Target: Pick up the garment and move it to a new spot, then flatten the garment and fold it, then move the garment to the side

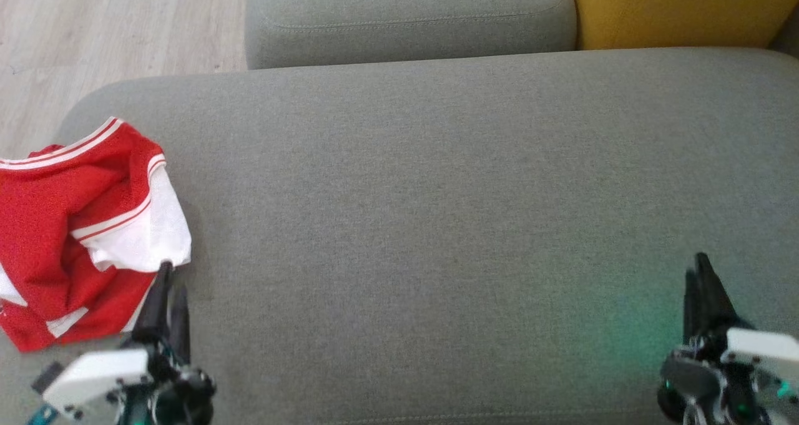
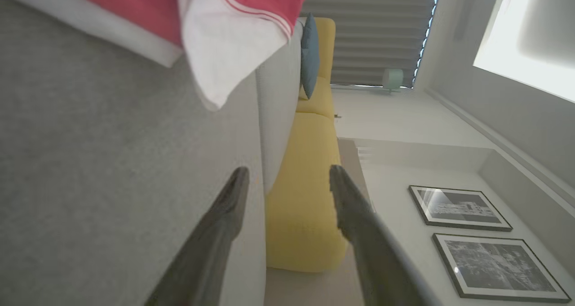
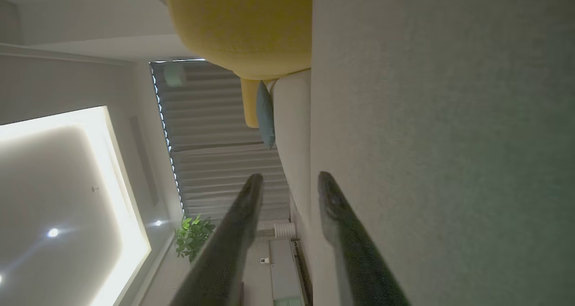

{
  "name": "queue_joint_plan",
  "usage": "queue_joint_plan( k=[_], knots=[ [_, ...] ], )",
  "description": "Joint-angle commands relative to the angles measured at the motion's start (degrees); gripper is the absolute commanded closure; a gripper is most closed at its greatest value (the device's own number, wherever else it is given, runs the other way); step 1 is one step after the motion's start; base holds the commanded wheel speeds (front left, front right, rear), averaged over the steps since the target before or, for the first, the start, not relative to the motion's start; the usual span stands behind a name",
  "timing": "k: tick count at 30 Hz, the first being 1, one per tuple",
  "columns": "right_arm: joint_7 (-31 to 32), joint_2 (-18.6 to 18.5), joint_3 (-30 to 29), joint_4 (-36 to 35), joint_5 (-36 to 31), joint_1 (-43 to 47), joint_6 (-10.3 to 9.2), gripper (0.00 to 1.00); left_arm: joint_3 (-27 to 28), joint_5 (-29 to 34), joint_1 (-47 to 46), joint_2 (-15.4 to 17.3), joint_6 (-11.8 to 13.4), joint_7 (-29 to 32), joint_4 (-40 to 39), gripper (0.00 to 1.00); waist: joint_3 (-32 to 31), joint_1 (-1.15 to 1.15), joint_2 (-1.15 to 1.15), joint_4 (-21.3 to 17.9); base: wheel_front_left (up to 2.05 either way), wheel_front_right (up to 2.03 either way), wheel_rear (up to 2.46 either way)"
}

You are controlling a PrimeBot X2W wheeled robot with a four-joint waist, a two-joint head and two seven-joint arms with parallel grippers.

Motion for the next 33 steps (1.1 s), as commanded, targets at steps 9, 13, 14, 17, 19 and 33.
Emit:
queue_joint_plan(
  k=[9, 13, 14, 17, 19, 33],
  knots=[
    [-1.39, -0.3, 1.32, -2.35, -1.05, -0.43, 0.09, 0.0, -1.52, 1.19, -1.39, 0.25, -0.05, -1.58, -1.63, 0.0, -0.1, 0.0, 0.0, -0.07, 0.0, 0.0, 0.0],
    [-1.98, -0.7, 1.93, -2.77, -2.09, -0.45, 0.1, 0.0, -2.13, 2.36, -1.71, 0.5, -0.06, -2.18, -1.91, 0.0, -0.17, 0.0, 0.0, -0.07, 0.0, 0.0, 0.0],
    [-2.2, -0.84, 2.12, -2.91, -2.51, -0.47, 0.1, 0.0, -2.3, 2.89, -1.83, 0.56, -0.06, -2.37, -2.02, 0.0, -0.19, 0.0, 0.0, -0.07, 0.0, 0.0, 0.0],
    [-2.82, -1.36, 2.66, -3.39, -4.16, -0.56, 0.11, 0.0, -2.51, 4.98, -2.19, 0.66, -0.07, -2.9, -2.51, 0.0, -0.26, 0.0, 0.0, -0.07, 0.0, 0.0, 0.0],
    [-3.2, -1.71, 2.98, -3.73, -5.54, -0.64, 0.12, 0.0, -2.44, 6.68, -2.37, 0.6, -0.08, -3.24, -3.05, 0.0, -0.31, 0.0, 0.0, -0.08, 0.0, 0.0, 0.0],
    [-4.24, -2.87, 3.95, -7.2, -16.65, -0.48, 0.16, 0.0, -3.55, 18.79, -2.97, 0.39, -0.13, -5.58, -6.36, 0.0, -0.74, 0.0, 0.0, -0.3, 0.0, 0.0, 0.0]
  ],
)
